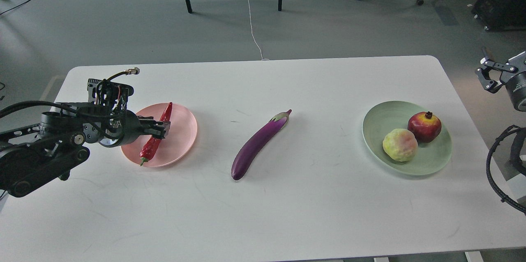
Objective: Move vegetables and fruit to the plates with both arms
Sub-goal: 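Reach the left gripper to the purple eggplant and grasp it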
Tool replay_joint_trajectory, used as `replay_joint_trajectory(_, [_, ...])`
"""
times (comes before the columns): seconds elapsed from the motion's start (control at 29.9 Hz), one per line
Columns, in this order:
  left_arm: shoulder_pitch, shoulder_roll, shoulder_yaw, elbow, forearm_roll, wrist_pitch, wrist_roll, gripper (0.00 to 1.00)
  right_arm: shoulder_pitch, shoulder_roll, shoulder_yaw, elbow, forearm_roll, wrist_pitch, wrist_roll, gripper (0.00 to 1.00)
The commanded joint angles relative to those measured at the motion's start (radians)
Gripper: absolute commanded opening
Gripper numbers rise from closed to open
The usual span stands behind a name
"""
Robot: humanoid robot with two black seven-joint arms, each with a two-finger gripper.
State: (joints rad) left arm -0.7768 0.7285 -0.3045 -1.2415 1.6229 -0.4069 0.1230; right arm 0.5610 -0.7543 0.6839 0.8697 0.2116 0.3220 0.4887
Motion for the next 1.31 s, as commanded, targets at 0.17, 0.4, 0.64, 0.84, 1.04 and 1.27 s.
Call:
replay_joint_trajectory(0.17, [-0.103, -0.110, -0.010, -0.045, -0.005, -0.001, 0.009, 0.80, -0.007, 0.000, -0.001, 0.000, 0.000, 0.000, 0.000, 0.98])
replay_joint_trajectory(0.4, [-0.185, -0.351, 0.027, -0.046, 0.061, -0.004, 0.050, 0.80, -0.012, -0.033, 0.000, -0.001, 0.000, 0.012, 0.000, 0.98])
replay_joint_trajectory(0.64, [-0.179, -0.534, 0.131, 0.062, 0.208, -0.003, 0.061, 0.80, -0.010, -0.053, 0.003, -0.001, 0.000, 0.026, 0.000, 0.98])
replay_joint_trajectory(0.84, [-0.150, -0.548, 0.174, 0.094, 0.227, 0.000, 0.063, 0.80, -0.012, -0.057, 0.002, -0.001, 0.000, 0.026, 0.000, 0.98])
replay_joint_trajectory(1.04, [-0.098, -0.521, 0.174, 0.129, 0.253, 0.026, 0.060, 0.70, -0.012, -0.056, 0.003, 0.000, 0.002, 0.026, 0.000, 0.98])
replay_joint_trajectory(1.27, [-0.085, -0.515, 0.165, 0.122, 0.258, 0.028, 0.053, 0.21, -0.010, -0.056, 0.003, 0.000, 0.000, 0.026, 0.000, 0.98])
